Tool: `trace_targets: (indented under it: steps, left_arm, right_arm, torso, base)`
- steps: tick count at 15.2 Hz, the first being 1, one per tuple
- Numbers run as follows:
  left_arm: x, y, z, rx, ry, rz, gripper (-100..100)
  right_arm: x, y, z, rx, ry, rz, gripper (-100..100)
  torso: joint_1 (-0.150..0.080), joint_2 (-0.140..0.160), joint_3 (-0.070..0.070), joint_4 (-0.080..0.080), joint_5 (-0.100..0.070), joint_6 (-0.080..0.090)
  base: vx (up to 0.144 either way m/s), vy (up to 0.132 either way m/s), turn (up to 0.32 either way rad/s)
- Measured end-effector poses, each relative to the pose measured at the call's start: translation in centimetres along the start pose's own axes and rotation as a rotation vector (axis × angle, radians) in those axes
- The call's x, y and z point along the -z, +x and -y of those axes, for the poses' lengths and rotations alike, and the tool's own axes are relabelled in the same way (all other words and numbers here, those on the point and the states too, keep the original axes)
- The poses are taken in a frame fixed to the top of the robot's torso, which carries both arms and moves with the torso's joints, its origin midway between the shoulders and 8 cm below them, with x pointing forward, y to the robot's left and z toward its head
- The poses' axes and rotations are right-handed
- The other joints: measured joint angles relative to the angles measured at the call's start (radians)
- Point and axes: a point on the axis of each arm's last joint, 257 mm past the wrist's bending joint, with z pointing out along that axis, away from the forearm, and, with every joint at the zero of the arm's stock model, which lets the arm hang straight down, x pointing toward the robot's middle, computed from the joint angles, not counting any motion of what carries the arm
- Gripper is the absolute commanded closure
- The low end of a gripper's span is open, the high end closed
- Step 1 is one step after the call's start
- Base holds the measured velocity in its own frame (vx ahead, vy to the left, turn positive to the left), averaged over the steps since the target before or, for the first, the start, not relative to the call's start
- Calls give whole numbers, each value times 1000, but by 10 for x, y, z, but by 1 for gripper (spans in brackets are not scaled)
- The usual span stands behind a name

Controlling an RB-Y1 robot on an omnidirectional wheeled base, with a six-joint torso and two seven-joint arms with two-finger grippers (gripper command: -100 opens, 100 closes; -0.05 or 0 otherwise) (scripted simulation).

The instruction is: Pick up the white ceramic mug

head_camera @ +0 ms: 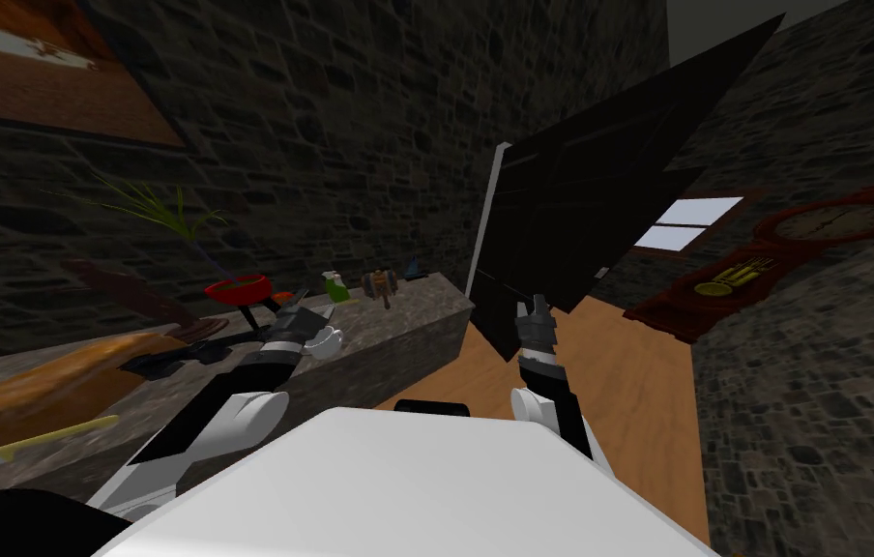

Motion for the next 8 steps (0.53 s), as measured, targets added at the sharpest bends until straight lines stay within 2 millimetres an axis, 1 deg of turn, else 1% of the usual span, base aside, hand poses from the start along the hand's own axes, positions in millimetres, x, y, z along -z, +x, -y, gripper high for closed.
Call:
trace_targets:
  steps: [2,3,7,8]
  left_arm:
    - [3,-10,-8,9,-39,19,-100]
    - [2,-12,-11,11,-52,24,-100]
    - [7,-33,-23,37,-128,68,-100]
    - [10,-39,-26,45,-150,82,-100]
  right_arm:
    - [0,0,0,0,0,0,0]
    - [0,0,0,0,0,0,0]
    - [0,0,0,0,0,0,0]
    - [0,0,0,0,0,0,0]
  torso:
    - [0,0,0,0,0,0]
    - [0,0,0,0,0,0]
    - [0,0,0,0,0,0]
    - [1,0,0,0,0,0]
  base:
    - [-4,13,-41]
    - [-5,8,-131]
    - [-5,17,-149]
    - [-6,18,-76]
